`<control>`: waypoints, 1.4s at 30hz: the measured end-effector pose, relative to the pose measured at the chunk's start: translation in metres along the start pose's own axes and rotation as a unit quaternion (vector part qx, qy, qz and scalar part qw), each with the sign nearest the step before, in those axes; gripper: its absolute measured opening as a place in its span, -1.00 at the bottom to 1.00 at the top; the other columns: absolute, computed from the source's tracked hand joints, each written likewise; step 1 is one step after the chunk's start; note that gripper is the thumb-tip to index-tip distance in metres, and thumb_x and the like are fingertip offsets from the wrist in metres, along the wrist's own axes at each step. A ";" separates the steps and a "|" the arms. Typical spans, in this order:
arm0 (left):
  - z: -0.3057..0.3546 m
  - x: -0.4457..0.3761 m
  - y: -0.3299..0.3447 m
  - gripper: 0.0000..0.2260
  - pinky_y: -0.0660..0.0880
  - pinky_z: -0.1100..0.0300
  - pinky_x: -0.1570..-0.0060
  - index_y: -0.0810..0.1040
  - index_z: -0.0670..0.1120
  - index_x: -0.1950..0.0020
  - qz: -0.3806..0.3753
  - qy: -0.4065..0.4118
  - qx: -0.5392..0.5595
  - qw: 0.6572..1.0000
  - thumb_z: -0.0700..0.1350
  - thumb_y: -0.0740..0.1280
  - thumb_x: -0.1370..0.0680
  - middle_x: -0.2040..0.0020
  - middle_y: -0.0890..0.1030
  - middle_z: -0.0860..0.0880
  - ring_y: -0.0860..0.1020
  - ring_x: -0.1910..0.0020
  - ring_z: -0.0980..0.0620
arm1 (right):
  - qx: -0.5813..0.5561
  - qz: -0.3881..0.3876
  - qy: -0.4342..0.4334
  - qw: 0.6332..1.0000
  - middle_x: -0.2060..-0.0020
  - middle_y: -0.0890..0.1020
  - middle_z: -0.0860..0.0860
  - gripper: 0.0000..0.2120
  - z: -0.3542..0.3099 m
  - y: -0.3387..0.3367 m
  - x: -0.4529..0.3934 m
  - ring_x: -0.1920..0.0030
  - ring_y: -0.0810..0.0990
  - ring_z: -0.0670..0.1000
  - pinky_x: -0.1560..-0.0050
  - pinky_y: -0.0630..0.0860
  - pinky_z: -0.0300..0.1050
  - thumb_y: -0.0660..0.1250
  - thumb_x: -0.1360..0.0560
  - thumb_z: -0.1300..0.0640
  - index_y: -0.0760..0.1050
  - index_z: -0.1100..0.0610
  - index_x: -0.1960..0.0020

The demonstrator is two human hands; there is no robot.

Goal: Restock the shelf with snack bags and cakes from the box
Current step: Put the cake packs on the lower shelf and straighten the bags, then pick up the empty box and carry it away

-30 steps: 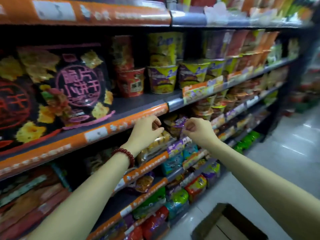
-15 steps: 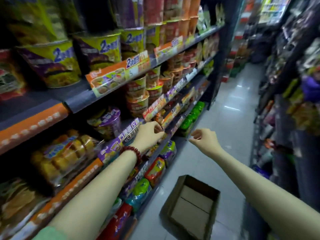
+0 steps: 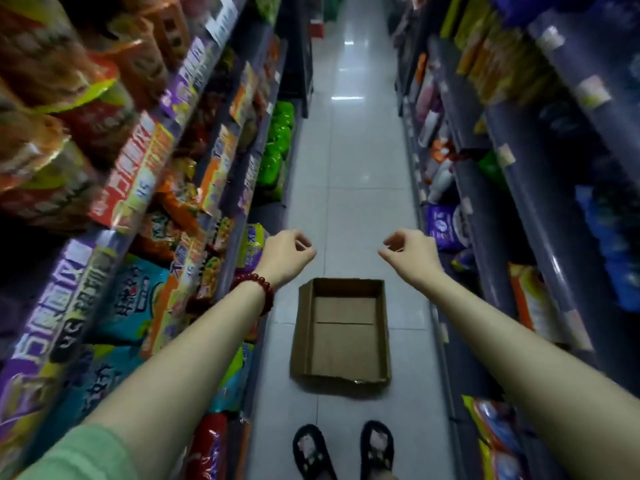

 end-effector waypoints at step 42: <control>-0.436 -0.165 0.503 -0.62 0.36 0.00 -0.35 0.29 -0.04 -0.48 -0.023 -0.243 0.205 0.948 -0.10 0.13 -0.65 -0.38 0.46 -0.04 0.41 -0.36 -0.07 | 0.049 0.064 0.236 0.968 -0.16 0.57 0.23 -0.63 0.501 0.416 -0.136 -0.16 0.54 0.26 -0.11 0.51 0.10 0.22 -0.60 0.09 0.35 0.20 -0.36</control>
Point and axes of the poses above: each hand's wrist, its own x-axis away from the middle knuckle, its own y-axis out of the palm, z = x × y, the point moved 5 cm from there along -x, towards the middle knuckle
